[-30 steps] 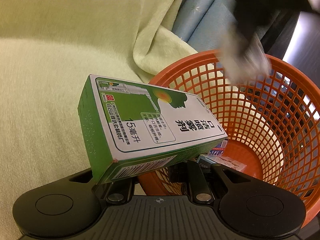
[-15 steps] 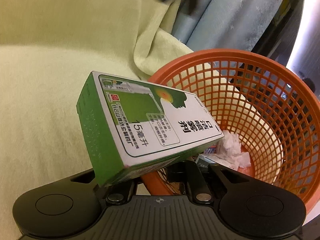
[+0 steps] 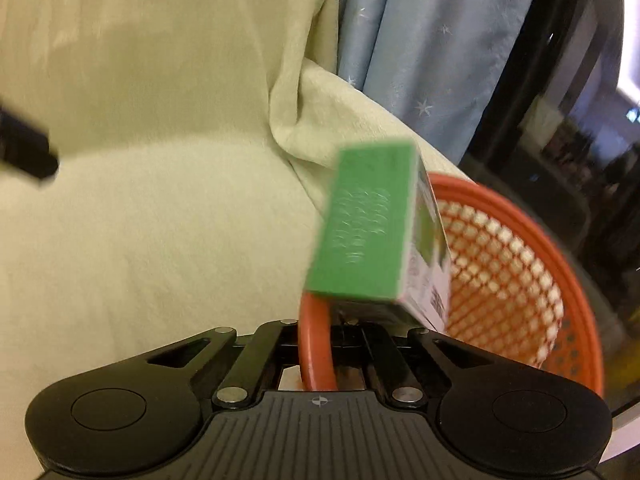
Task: Organize objects
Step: 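Carry the orange basket with the right gripper down to the floor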
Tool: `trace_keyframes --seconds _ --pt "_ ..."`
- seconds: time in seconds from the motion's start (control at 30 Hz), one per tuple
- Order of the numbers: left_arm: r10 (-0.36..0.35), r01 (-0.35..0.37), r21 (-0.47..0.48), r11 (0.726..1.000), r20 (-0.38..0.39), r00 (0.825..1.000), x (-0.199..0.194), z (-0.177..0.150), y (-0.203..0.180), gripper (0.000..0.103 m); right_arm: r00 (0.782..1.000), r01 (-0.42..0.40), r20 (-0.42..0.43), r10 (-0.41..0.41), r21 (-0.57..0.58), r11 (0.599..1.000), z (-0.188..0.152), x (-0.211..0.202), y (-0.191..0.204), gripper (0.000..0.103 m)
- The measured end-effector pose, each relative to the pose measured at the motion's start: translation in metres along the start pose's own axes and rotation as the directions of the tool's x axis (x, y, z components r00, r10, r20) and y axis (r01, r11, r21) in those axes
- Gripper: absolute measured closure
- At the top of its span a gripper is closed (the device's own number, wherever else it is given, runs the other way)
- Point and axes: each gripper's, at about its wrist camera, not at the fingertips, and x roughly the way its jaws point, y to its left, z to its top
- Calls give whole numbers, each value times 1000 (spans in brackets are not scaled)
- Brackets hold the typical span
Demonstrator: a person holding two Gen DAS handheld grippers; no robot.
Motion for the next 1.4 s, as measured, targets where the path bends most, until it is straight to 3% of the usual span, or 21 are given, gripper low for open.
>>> trace_keyframes --seconds 0.23,0.43,0.53,0.7,0.83,0.93,1.07,1.27,1.4 --pt "24 -24 -11 1000 -28 999 -1 -21 -14 79 990 -138 -6 137 -29 990 -1 -19 -9 103" --pt "85 -88 -37 995 -88 992 36 -33 -18 76 972 -231 1 234 -163 959 -5 -21 -16 103" --pt "110 -123 -100 987 -124 986 57 -39 -14 76 958 -278 6 286 -223 935 -7 -20 -23 103" --pt "117 -151 -169 974 -198 973 73 -45 -19 74 947 -313 -44 318 -346 885 -13 -24 -22 103" --pt "127 -180 -206 962 -249 960 61 -43 -28 66 934 -353 -104 341 -395 848 -11 -23 -26 103" --pt "148 -215 -208 954 -296 944 48 -41 -36 66 927 -373 -142 347 -441 816 -8 -24 -28 103" --pt "126 -218 -259 941 -329 936 35 -39 -47 66 914 -403 -174 367 -494 771 -6 -31 -35 102" --pt "125 -224 -274 935 -336 934 25 -21 -79 63 881 -467 -229 414 -558 685 -15 -54 -48 101" --pt "156 -265 -297 917 -343 926 16 -16 -116 61 843 -524 -254 474 -586 618 -29 -75 -74 101"
